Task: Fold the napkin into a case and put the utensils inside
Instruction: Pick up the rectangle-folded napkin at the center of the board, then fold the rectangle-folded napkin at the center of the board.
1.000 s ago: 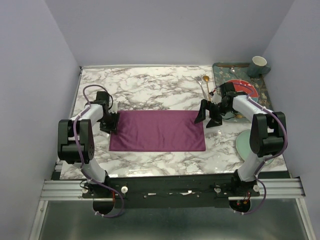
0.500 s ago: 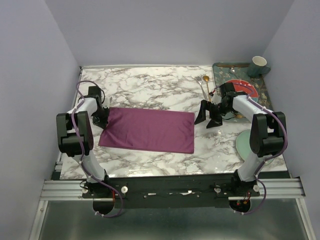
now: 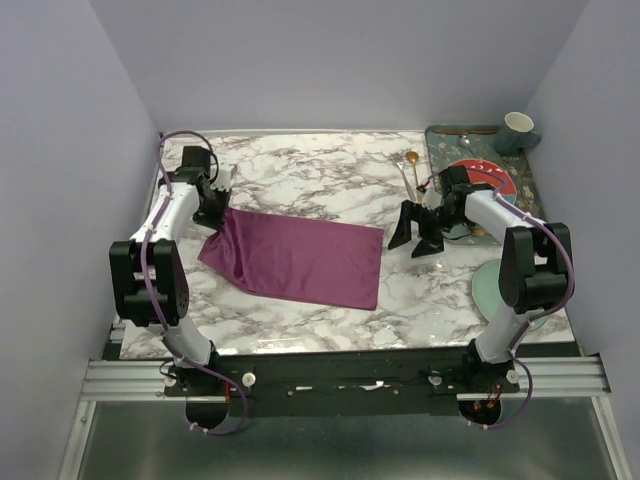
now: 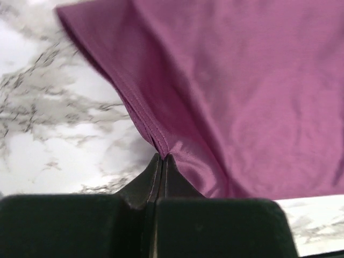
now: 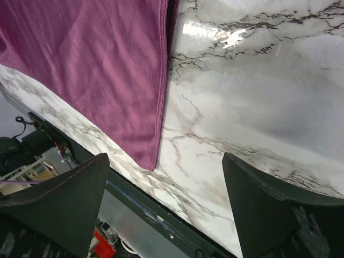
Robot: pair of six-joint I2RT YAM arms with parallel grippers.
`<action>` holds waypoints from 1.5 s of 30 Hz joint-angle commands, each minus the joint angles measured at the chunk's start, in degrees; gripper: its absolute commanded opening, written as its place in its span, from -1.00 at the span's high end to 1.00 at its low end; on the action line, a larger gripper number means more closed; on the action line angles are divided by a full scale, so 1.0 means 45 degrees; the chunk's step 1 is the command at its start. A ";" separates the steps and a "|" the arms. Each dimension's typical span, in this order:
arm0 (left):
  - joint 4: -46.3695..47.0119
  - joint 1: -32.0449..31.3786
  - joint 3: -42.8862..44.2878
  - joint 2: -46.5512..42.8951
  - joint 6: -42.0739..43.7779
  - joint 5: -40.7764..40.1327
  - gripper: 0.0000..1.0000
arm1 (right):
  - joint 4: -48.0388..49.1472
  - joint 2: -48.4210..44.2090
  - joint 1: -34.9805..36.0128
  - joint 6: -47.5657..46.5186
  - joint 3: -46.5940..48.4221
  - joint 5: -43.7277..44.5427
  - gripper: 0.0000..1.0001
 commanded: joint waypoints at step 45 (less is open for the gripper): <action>0.2844 -0.8760 0.1268 0.2592 -0.5732 0.5893 0.56 | 0.0274 0.1821 0.0054 0.0288 -0.0196 -0.1417 -0.47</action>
